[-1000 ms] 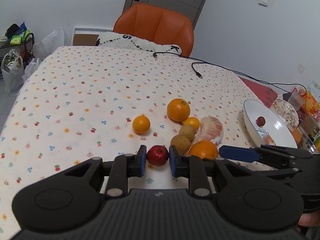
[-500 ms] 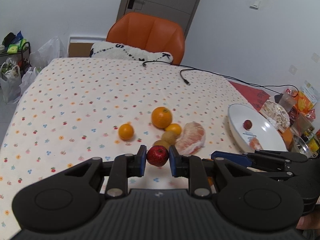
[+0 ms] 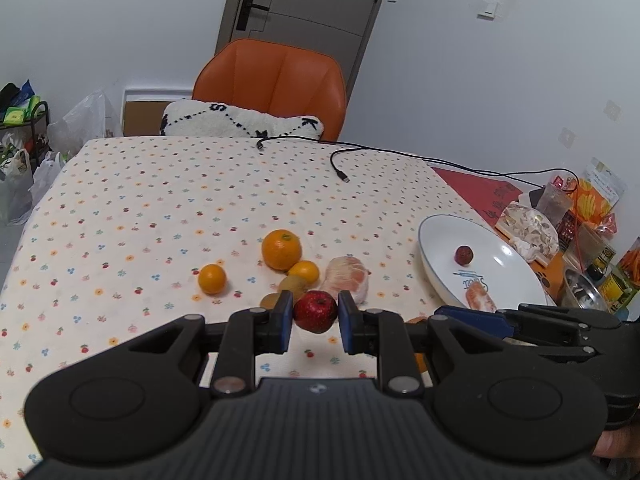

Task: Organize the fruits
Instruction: 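Grasp an orange with the right tool while the left tool grasps another red plum, then carry the orange to the plate and release it while the left tool releases the plum there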

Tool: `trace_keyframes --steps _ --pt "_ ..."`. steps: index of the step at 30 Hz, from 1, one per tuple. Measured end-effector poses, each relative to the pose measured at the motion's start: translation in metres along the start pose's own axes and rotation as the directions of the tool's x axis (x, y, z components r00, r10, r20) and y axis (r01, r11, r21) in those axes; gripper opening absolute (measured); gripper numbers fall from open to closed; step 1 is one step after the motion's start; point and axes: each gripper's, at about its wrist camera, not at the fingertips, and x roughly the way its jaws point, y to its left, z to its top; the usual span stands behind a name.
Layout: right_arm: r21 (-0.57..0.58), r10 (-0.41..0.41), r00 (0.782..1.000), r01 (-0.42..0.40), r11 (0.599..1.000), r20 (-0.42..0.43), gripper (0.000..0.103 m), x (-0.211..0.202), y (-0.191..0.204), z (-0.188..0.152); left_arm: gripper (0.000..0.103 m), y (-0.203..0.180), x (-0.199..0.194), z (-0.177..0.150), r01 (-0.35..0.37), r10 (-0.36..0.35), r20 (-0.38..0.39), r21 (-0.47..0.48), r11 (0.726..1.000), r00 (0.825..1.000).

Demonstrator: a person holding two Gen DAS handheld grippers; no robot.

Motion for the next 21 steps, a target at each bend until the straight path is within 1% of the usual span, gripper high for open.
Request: trace_keyframes --steps 11,21 --pt "0.030 -0.054 0.998 0.053 0.998 0.044 0.028 -0.022 -0.026 0.003 0.022 -0.028 0.012 0.006 0.050 -0.050 0.002 0.035 0.998 0.999" --pt "0.066 -0.126 0.989 0.120 0.991 0.081 0.028 -0.039 -0.056 0.010 0.022 -0.049 0.026 0.013 0.089 -0.089 0.005 0.062 0.994 0.996"
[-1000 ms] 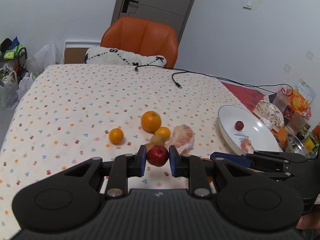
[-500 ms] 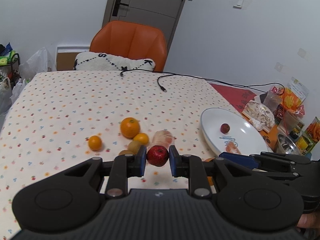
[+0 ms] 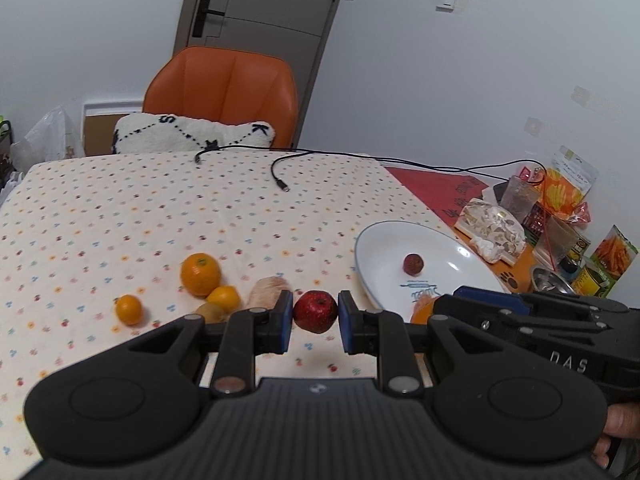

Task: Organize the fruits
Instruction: 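Carry the orange to the plate and release it while the left tool releases the plum there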

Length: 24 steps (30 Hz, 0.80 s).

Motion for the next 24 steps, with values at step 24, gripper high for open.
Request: trace_keyframes --steps 24 --pt "0.083 -0.166 0.986 0.164 0.983 0.013 0.028 -0.003 -0.077 0.000 0.022 -0.041 0.052 0.012 0.086 -0.084 -0.042 0.060 0.994 0.996"
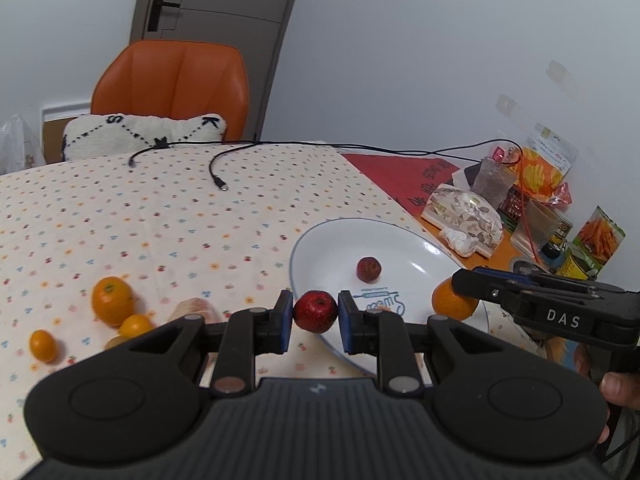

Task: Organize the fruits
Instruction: 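Carry the orange to the plate and release it while the left tool releases the plum there, then move both open tools back from the plate toward the fruit pile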

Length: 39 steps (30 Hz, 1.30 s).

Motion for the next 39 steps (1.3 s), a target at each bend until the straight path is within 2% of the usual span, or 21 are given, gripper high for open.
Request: trace_keyframes --steps 7,9,15,17,22,25,33,39 --pt "0.051 -0.017 0.999 0.019 0.999 -0.032 0.029 0.008 -0.014 -0.010 0.022 -0.011 0.023 0.000 0.025 -0.025 -0.029 0.019 0.999 0.999" --pt "0.066 -0.008 1.000 0.010 0.998 -0.029 0.032 0.006 -0.016 -0.011 0.022 -0.013 0.028 0.001 0.039 -0.039 -0.031 0.019 0.999 0.999" --pt "0.069 -0.002 1.000 0.003 0.998 -0.016 0.032 0.000 -0.015 -0.011 0.023 -0.020 0.037 0.003 0.042 -0.041 -0.035 0.025 0.999 0.999" --pt "0.072 0.003 1.000 -0.002 0.997 -0.017 0.032 0.000 -0.015 -0.012 0.027 -0.023 0.036 0.004 0.043 -0.042 -0.033 0.043 0.998 0.999" --pt "0.073 0.024 0.999 -0.022 0.997 -0.027 0.033 0.001 -0.009 -0.016 0.051 -0.022 0.029 0.004 -0.013 0.015 -0.033 0.045 0.999 0.999" --pt "0.073 0.034 0.999 -0.031 0.997 -0.030 0.037 0.001 -0.004 -0.018 0.060 -0.017 0.020 0.003 -0.034 0.035 -0.016 0.051 0.998 0.999" --pt "0.060 0.061 0.998 -0.060 0.996 -0.019 0.051 0.000 0.010 -0.016 0.070 -0.002 0.004 0.001 -0.073 0.074 -0.007 0.035 0.997 0.997" --pt "0.050 0.090 0.996 -0.089 0.995 -0.017 0.057 -0.001 0.021 -0.016 0.077 0.009 -0.008 -0.002 -0.108 0.108 0.002 0.017 0.994 0.994"
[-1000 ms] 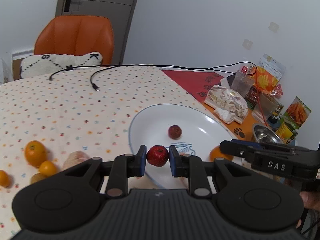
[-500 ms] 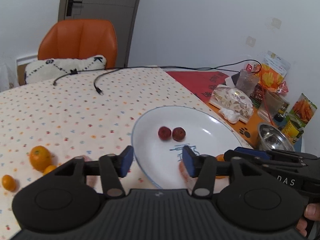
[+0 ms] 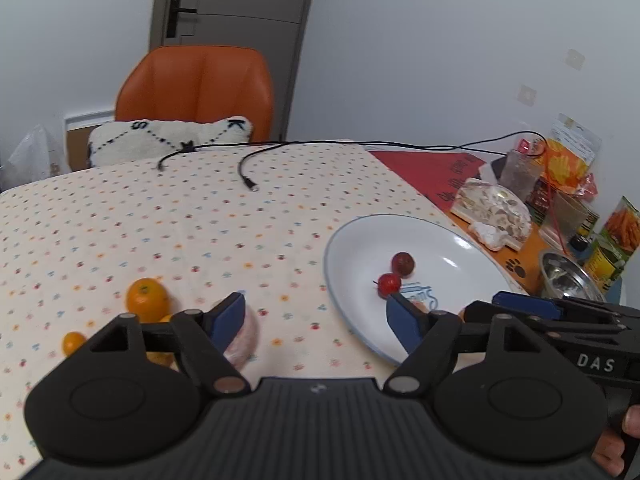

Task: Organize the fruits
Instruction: 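Move both open tools back from the plate toward the fruit pile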

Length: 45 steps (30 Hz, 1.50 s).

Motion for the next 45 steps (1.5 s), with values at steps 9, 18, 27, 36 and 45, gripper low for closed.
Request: trace_keyframes --steps 9,18,27,36,45 --pt "-0.005 0.033 0.999 -0.033 0.999 -0.001 0.061 0.002 0.015 -0.002 0.078 0.016 -0.015 -0.003 -0.046 0.047 0.017 -0.022 0.999 0.999" --pt "-0.023 0.057 0.998 -0.058 0.998 -0.012 0.066 0.004 0.031 -0.004 0.079 0.029 -0.027 -0.008 -0.071 0.072 0.026 -0.041 0.997 0.997" --pt "-0.039 0.083 0.996 -0.084 0.996 -0.031 0.067 0.011 0.045 -0.008 0.079 0.045 -0.034 -0.016 -0.095 0.097 0.025 -0.062 0.993 0.995" --pt "-0.055 0.098 0.994 -0.100 0.993 -0.051 0.067 0.017 0.057 -0.011 0.079 0.064 -0.040 -0.026 -0.117 0.119 0.013 -0.095 0.989 0.993" --pt "-0.067 0.116 0.990 -0.122 0.990 -0.080 0.067 0.027 0.069 -0.017 0.079 0.081 -0.041 -0.035 -0.152 0.155 0.012 -0.141 0.978 0.988"
